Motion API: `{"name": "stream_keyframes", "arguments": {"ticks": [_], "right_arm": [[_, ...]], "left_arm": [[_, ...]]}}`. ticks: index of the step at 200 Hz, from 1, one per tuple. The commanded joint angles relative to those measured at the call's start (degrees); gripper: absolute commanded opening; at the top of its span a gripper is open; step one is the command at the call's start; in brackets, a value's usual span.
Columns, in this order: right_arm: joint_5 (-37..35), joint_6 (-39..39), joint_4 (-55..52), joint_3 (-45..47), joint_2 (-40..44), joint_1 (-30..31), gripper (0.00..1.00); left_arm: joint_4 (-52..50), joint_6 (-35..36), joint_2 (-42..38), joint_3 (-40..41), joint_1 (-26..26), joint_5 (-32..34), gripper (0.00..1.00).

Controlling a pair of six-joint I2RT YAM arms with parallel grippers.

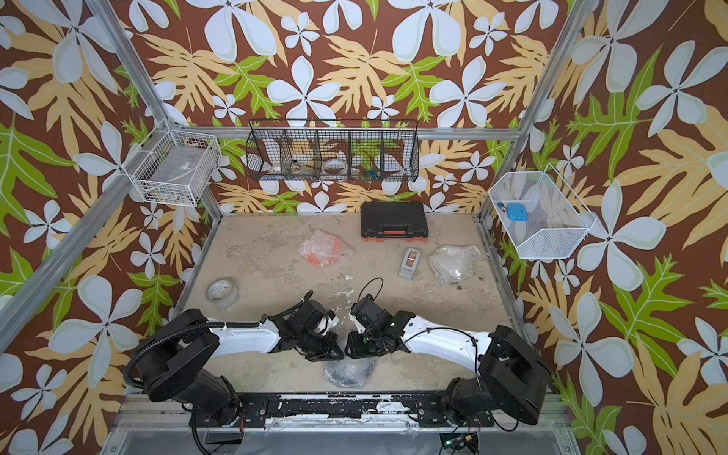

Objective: Wrap dinner plates in bubble wrap
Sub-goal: Wrap the plate in the bubble wrap.

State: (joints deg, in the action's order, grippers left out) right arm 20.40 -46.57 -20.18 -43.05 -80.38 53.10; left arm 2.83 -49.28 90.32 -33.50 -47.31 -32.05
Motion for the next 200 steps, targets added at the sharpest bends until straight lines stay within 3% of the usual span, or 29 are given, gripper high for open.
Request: {"name": "stream_keyframes", "arguments": {"ticks": [1, 57, 99, 134, 155, 179, 200], "right_arm": [[-2.3, -1.9, -2.3, -0.7, 0.1, 1.6, 0.10], [-2.5, -8.1, 4.1, 5.8, -1.1, 6.0, 0.01], [-6.2, -4.5, 4.3, 7.9, -4.5, 4.2, 0.00], [-9.9, 11.6, 2.8, 3.7, -6.3, 2.4, 0.00], [-8.0, 21.8, 4.4, 1.1, -9.3, 2.1, 0.00], [-8.7, 31.2, 5.3, -0.4, -10.0, 2.1, 0.00], [-10.0, 40.2, 5.3, -1.5, -10.5, 2.1, 0.00]], "left_arm": [[-4.9, -0.6, 0.5, 0.7, 0.0, 3.3, 0.06], [-4.7, -2.1, -1.2, 1.8, -0.1, 4.2, 0.06], [-6.1, -4.6, -6.8, 5.1, 0.0, 5.9, 0.06], [-1.9, -11.8, -14.9, 14.4, -0.5, 5.8, 0.06], [3.0, -16.4, -18.5, 17.6, -2.3, 4.8, 0.06], [2.1, -17.0, -22.9, 14.3, -3.0, 5.6, 0.07], [-5.5, -13.8, -26.7, 7.0, -1.1, 11.2, 0.07]]}}
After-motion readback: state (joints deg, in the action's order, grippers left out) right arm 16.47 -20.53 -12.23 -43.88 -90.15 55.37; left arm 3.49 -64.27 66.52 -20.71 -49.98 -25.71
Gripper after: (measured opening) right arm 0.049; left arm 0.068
